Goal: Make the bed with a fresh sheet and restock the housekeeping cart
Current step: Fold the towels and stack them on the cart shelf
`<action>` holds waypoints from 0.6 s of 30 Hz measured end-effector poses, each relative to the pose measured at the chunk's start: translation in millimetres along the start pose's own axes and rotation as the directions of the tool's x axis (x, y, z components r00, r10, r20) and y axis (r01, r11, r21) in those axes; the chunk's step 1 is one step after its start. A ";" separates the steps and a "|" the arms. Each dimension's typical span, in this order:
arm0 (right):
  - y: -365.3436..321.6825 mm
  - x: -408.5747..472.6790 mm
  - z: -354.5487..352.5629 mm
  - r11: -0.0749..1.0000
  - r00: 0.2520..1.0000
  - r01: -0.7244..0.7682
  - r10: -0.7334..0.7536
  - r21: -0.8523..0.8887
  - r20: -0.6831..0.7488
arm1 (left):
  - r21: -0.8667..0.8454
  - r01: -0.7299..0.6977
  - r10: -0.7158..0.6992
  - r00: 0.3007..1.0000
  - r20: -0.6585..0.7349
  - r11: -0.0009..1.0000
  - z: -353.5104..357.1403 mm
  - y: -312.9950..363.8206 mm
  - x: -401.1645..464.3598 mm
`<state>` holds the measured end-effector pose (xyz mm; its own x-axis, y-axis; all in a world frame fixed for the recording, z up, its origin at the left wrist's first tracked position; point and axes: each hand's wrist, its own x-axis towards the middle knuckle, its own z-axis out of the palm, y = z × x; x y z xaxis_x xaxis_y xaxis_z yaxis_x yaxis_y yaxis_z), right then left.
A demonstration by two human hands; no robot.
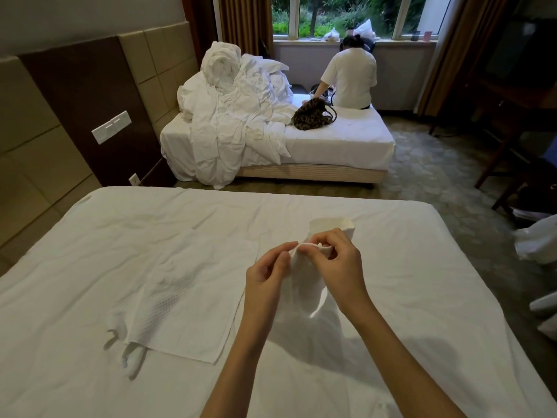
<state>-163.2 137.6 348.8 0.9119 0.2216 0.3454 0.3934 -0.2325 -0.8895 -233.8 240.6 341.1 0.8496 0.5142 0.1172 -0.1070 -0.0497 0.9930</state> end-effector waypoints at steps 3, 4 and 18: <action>1.7 0.0 2.9 1.000 1.000 -0.014 0.014 0.020 -0.017 | 0.050 -0.054 0.053 0.999 0.007 0.997 2.8 -1.4 -2.8; 1.2 0.5 2.5 1.000 1.000 -0.014 0.014 0.022 -0.014 | 0.099 -0.093 0.094 0.996 -0.004 0.991 2.9 -2.6 -1.7; 33.7 50.0 -72.9 0.968 0.986 -0.031 0.070 -0.247 0.151 | 0.138 -0.273 0.296 0.936 -0.189 0.952 2.7 45.4 81.1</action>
<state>-95.9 71.8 357.9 0.9091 0.3455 0.2326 0.3814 -0.4661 -0.7983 -168.4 277.8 395.7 0.6661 0.6285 0.4016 -0.2627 -0.3063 0.9150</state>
